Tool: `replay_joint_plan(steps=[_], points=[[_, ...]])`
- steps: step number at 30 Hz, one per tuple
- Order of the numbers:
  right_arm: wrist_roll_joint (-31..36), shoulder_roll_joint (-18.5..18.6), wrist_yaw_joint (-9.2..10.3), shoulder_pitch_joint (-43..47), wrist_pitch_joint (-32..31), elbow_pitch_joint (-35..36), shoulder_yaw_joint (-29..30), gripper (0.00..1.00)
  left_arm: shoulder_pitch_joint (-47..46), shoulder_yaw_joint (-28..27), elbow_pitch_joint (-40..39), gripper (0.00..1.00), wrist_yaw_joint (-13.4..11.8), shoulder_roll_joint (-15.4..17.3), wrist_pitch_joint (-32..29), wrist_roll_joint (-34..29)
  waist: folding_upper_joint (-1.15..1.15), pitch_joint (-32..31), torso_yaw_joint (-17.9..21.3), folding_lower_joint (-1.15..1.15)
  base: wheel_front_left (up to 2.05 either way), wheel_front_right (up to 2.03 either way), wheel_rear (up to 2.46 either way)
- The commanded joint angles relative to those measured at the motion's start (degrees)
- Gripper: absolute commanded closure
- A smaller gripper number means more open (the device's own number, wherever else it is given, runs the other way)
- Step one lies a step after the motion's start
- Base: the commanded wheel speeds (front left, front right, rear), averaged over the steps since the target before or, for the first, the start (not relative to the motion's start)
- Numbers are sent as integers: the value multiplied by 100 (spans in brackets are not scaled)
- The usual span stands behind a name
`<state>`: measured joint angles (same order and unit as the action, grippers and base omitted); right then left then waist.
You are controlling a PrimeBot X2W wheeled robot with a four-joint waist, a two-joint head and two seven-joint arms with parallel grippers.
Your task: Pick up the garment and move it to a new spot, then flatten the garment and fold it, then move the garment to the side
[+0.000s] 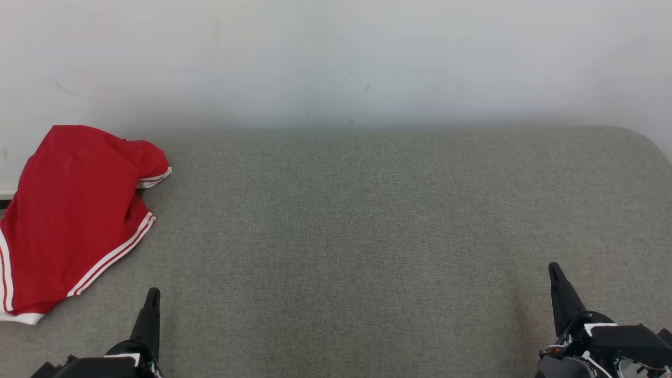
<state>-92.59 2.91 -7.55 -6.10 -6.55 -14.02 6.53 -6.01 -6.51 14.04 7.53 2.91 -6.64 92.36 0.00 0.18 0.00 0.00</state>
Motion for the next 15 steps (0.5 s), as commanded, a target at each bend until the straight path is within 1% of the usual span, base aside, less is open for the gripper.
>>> replay_joint_plan(steps=[1,12,13,15], points=[[37,-8,14,-32,-9,-2,1,100,-49,-9,0,100,-9,-8,8,10,0,0,0,0,0,0,0],[38,-8,14,-32,-9,-1,1,100,-49,-8,1,100,-8,-8,8,10,0,0,0,0,0,0,0],[0,0,0,2,0,-11,0,0,1,2,5,0,0,0,0,0,0,0,0,0,0,0,0],[-2,-9,-1,75,2,-100,-5,0,65,12,88,0,1,-12,0,0,0,0,0,0,0,0,0]])
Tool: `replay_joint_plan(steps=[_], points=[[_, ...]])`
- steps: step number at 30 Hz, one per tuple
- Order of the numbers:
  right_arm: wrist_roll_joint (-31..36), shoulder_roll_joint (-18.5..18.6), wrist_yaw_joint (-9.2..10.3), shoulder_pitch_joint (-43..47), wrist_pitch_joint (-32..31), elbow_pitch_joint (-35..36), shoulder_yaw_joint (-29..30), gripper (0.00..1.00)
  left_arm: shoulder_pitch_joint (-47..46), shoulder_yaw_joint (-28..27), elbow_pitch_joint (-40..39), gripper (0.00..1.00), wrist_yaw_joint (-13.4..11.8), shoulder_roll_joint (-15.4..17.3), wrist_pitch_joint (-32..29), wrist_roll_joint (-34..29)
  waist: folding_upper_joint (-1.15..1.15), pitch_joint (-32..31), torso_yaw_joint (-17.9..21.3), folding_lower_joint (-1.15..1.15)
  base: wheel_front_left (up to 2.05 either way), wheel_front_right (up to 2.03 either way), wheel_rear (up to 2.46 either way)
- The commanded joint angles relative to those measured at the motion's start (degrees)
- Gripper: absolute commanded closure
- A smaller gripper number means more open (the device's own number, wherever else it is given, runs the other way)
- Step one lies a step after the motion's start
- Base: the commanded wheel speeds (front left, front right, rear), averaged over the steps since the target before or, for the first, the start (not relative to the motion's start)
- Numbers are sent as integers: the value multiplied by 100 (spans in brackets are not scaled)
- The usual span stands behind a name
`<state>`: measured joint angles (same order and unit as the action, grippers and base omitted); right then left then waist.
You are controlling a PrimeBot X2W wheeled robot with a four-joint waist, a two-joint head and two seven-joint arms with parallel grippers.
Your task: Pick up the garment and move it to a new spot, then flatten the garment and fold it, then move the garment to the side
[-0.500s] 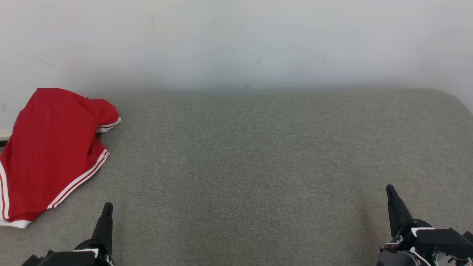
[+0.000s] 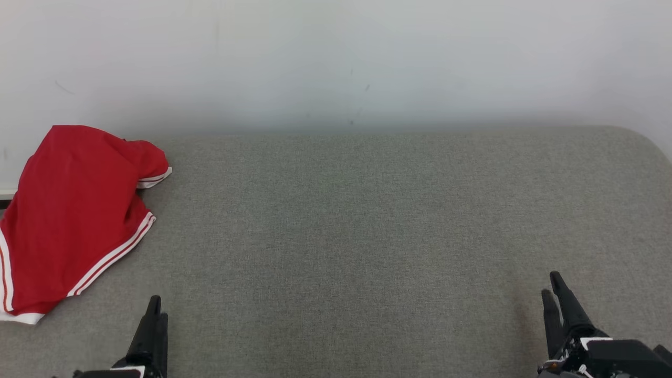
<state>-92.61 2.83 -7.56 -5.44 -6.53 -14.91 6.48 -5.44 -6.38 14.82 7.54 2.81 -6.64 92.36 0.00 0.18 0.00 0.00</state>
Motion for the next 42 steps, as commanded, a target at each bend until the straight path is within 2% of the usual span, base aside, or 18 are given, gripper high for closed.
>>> replay_joint_plan(steps=[1,9,15,34,42], points=[[4,-5,0,53,5,-55,-6,0,49,4,48,0,0,-11,5,-3,0,1,0,0,0,0,0],[319,7,1,77,243,33,-201,0,99,64,-66,0,-1,-8,244,-258,0,3,1,0,0,0,0],[870,19,2,77,407,98,-310,0,113,19,-158,0,-3,-6,410,-768,0,-2,6,0,0,0,0],[3402,11,4,118,859,356,-537,0,214,210,-503,0,-193,38,865,-3555,0,-26,35,0,0,0,0],[4483,6,5,162,1025,391,-633,0,262,374,-531,0,-293,114,1028,-4433,0,-49,39,0,0,0,0]])
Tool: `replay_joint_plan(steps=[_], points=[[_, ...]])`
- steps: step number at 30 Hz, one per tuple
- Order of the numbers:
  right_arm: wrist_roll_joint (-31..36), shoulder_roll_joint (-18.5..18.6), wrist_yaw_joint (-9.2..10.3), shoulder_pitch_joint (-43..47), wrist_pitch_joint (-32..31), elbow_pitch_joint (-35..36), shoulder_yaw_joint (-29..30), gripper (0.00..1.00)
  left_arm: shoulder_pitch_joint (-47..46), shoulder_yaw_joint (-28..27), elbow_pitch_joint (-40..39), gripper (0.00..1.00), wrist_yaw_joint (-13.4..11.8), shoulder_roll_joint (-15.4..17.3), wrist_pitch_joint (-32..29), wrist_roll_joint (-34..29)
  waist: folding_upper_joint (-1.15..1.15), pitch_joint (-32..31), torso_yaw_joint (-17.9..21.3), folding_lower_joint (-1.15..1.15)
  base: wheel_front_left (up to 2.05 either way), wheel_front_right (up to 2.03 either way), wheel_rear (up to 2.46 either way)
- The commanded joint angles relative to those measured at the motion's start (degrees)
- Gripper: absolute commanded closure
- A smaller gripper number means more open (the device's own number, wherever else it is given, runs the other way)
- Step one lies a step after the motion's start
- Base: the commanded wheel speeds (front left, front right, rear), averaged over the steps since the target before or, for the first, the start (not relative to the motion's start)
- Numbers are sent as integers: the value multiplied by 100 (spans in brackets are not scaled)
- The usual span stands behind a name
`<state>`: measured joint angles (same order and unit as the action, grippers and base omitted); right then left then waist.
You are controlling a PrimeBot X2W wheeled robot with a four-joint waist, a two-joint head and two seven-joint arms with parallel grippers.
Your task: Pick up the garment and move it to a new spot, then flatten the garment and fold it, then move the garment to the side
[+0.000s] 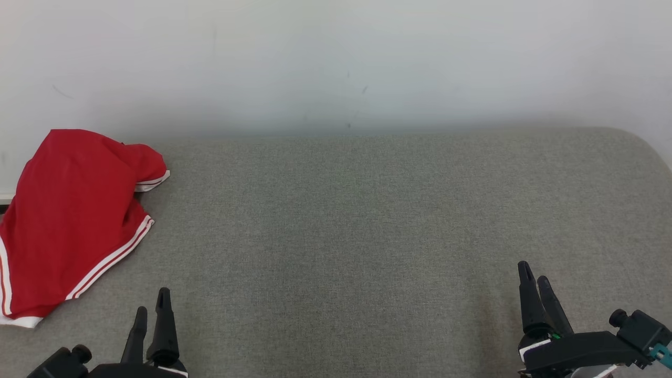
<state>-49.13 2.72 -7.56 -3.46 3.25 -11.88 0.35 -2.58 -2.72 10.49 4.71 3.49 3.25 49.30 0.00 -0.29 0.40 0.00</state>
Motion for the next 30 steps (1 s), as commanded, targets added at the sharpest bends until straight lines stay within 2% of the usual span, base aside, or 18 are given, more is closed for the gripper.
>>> replay_joint_plan(steps=[1,15,30], points=[[233,17,5,-28,65,87,-24,0,-16,20,-93,0,-13,52,57,-209,0,-6,-2,0,0,0,0],[1284,17,6,-22,269,-95,-69,0,74,104,-120,0,-58,103,314,-1153,0,-47,-22,0,0,0,0],[2247,19,8,57,174,177,-137,0,156,157,-202,0,-91,157,547,-2011,0,-101,-52,0,0,0,0]])
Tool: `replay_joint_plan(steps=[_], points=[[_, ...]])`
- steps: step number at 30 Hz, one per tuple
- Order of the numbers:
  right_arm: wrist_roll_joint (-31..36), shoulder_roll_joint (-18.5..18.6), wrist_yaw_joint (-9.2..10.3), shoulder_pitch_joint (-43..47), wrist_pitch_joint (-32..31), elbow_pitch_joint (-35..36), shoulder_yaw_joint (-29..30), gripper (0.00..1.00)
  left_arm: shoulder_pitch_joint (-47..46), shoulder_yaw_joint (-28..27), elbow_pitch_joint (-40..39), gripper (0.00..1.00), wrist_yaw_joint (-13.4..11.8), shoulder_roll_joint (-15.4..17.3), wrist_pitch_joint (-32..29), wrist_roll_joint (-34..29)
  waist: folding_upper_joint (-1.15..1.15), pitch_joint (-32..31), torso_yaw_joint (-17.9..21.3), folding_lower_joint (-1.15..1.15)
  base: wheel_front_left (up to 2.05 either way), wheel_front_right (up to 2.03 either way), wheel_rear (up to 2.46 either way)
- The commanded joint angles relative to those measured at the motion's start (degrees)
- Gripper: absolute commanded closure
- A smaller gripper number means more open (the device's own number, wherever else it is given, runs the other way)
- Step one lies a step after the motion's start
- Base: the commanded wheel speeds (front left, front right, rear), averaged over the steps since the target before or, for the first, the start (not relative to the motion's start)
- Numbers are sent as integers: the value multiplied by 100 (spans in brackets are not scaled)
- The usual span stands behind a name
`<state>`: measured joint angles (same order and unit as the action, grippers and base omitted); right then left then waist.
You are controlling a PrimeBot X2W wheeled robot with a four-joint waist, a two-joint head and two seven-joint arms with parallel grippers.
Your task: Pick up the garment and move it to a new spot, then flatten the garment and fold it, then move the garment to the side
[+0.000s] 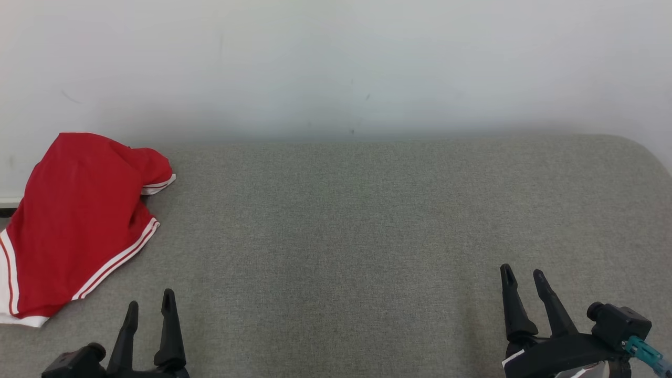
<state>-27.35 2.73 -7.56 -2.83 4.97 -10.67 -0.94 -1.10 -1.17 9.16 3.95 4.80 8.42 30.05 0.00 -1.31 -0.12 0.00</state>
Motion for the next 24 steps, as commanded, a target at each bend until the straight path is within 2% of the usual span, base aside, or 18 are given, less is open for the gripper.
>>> replay_joint_plan(steps=[1,18,24], points=[[131,18,8,5,-6,82,-8,0,15,9,-79,0,-23,23,37,-146,0,-2,-3,0,0,0,0],[982,20,10,149,-7,348,42,0,169,17,-209,0,142,70,275,-780,0,-39,-29,0,0,0,0],[1249,19,10,190,11,389,92,0,194,58,-259,0,199,177,352,-1037,0,-64,-50,0,0,0,0]])
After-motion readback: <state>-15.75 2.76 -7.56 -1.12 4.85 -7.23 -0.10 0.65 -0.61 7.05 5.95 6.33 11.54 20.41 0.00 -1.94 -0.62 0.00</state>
